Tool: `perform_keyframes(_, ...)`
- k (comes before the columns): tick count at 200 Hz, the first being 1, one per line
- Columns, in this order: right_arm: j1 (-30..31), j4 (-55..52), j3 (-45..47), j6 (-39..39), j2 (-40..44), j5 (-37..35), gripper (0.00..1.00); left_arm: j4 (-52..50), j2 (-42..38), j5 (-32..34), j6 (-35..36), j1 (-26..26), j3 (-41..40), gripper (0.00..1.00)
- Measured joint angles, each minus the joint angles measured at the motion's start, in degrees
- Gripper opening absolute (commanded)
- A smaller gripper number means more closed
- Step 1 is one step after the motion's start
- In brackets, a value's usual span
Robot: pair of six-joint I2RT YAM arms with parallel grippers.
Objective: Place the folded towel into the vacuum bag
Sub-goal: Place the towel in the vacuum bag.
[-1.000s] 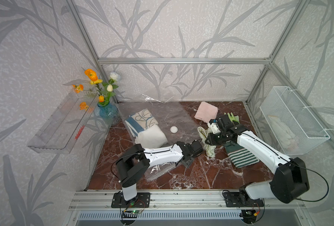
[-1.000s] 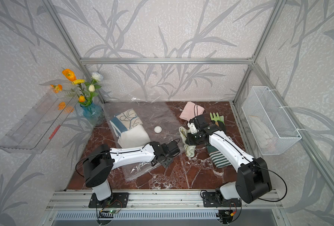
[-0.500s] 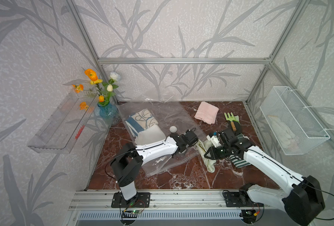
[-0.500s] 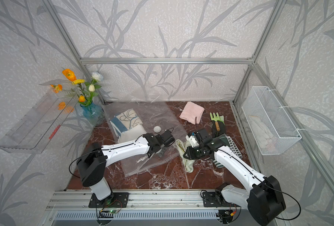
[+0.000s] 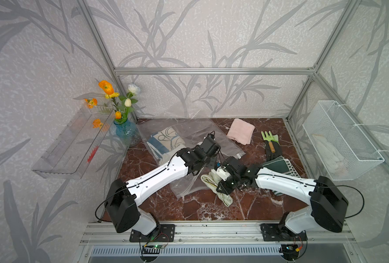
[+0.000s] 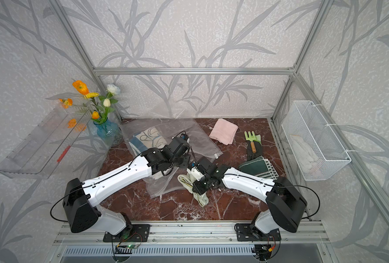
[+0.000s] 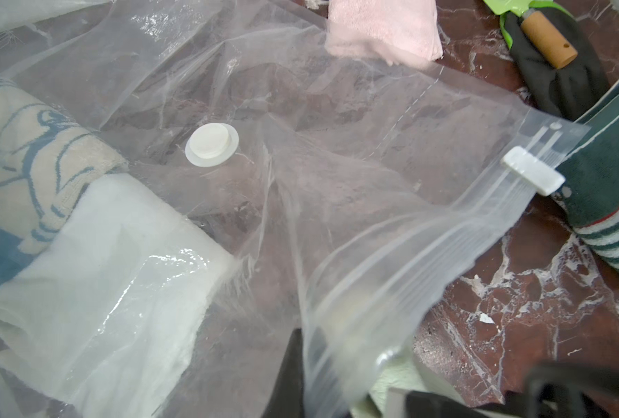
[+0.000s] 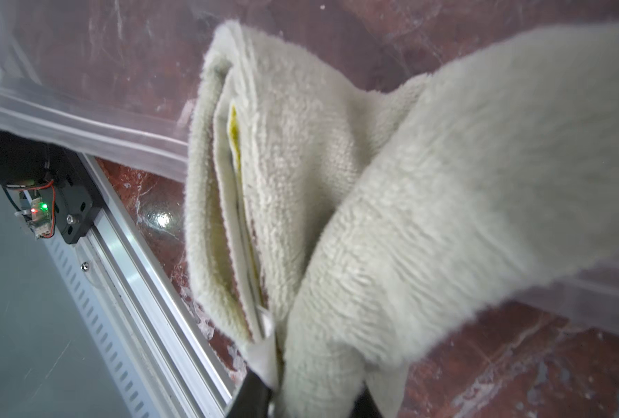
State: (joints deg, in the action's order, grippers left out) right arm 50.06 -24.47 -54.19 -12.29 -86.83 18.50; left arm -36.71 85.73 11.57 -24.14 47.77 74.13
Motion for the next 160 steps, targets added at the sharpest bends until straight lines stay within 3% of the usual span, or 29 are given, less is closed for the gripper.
perform_keyframes(26,0.1,3.6,-1.7,-0.7,-2.3,1.9,0.0,1.3,-0.1,0.0,-1.2,-0.5,-0.8,0.0)
perform_keyframes(40,0.1,5.2,-2.3,-1.3,-4.6,2.9,0.07,1.6,-0.1,0.2,-1.7,-1.3,-1.4,0.0)
perform_keyframes(80,0.1,7.6,-5.1,-1.1,-13.9,6.7,0.81,1.1,-0.3,0.8,-2.8,-2.9,-3.1,0.0)
perform_keyframes(93,-0.3,8.0,-5.6,-1.0,-13.7,9.4,0.99,1.4,-0.6,0.7,-3.0,-3.2,-3.3,0.0)
perform_keyframes(145,-6.6,11.8,5.6,-5.5,-3.3,14.5,1.0,5.6,-2.3,-3.4,-4.0,-1.7,-6.0,0.0)
perform_keyframes(160,-9.3,11.7,9.8,-8.0,0.4,13.7,0.96,5.9,-2.5,-4.7,-4.2,-1.6,-6.8,0.0)
